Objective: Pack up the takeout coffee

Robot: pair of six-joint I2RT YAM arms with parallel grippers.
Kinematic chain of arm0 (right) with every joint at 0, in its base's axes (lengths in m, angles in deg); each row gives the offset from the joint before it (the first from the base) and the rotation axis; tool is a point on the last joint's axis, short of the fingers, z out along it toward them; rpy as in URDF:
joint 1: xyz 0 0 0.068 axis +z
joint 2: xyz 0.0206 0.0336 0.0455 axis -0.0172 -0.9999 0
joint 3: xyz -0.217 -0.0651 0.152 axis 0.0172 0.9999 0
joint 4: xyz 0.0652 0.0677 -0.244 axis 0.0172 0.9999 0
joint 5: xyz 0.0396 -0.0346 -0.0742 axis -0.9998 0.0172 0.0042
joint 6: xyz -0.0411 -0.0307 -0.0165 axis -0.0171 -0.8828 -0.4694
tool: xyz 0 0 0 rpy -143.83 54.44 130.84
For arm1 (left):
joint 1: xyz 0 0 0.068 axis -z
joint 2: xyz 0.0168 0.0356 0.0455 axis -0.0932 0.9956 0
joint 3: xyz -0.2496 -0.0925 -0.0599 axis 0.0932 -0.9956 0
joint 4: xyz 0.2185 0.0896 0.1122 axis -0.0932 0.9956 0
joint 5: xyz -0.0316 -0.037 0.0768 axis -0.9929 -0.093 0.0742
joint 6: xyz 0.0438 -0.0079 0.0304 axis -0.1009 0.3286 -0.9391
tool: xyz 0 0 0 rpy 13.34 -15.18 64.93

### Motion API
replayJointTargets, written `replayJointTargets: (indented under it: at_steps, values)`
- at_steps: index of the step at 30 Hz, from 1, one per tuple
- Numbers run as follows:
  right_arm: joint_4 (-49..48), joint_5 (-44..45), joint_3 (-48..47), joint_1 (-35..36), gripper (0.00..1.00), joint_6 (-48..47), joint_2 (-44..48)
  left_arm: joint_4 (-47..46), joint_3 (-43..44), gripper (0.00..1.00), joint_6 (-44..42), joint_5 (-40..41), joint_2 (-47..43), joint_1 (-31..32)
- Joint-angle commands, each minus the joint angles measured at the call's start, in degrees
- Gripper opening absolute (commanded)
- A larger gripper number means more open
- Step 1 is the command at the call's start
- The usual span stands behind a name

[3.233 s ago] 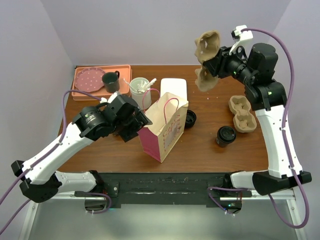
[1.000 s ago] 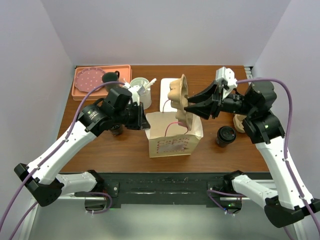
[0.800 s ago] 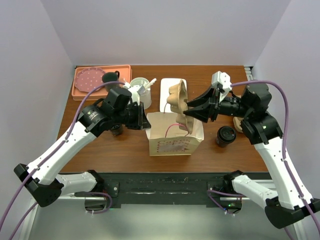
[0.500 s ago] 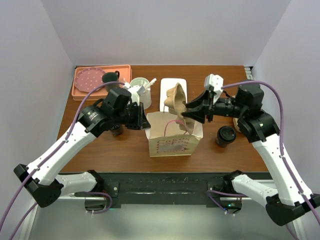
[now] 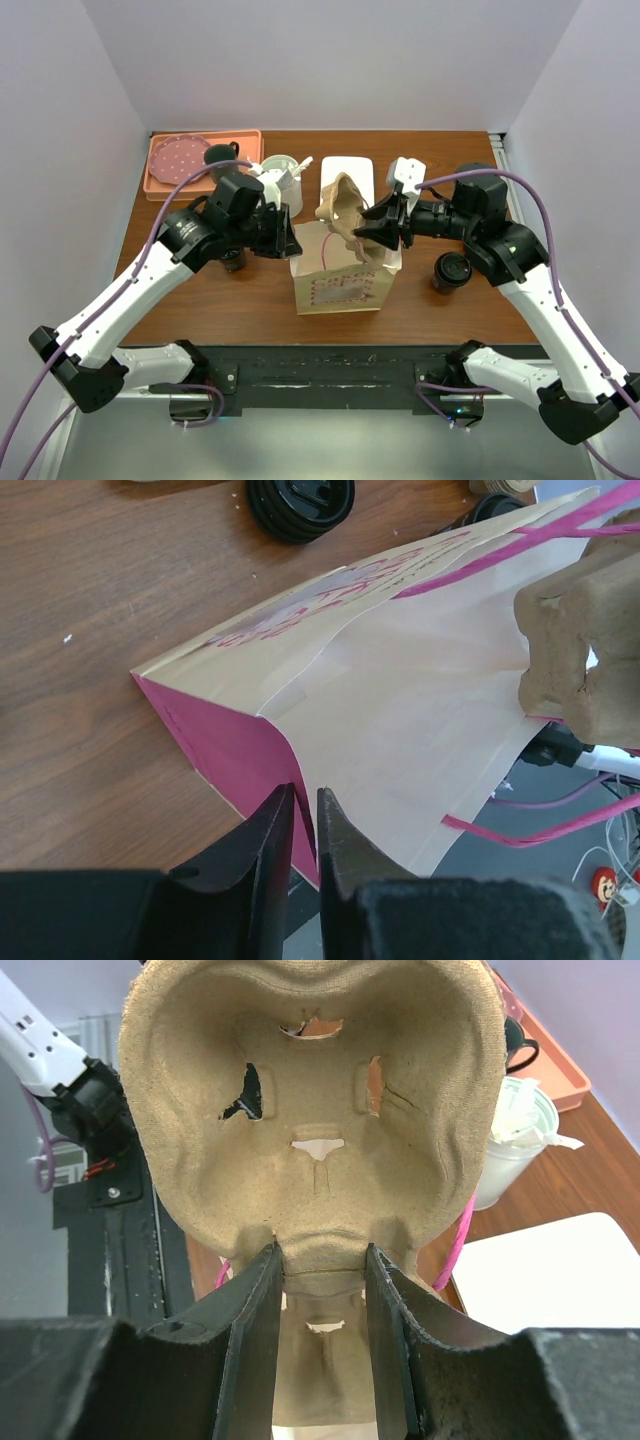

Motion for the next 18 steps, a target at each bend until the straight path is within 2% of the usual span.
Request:
replayJointTargets:
  at_steps: [1,6,10,11,18]
  values:
    - [0.43,2.85,-1.0,0.3,0.24,-2.21,0.18,0.03,7.1,0.36,-2.58,0.41,1.97,-0.41]
    - [0.18,3.38,-1.53,0.39,0.23,-1.69,0.45,0.83,15.01,0.61,-6.7,5.6,0.75,-0.41]
    - [-2.01,3.29,-0.13,0.39,0.23,0.15,0.97,-3.21,14.86,0.64,-10.31,3.33,-1.8,-0.5]
    - [-2.63,3.29,0.75,0.3,0.23,0.59,1.41,-6.26,13.81,0.65,-11.36,-0.43,-2.5,-0.5]
    - [-4.13,3.91,2.08,0.39,0.22,1.83,2.11,-21.22,0.9,0.68,-12.24,-13.72,-6.9,-0.41]
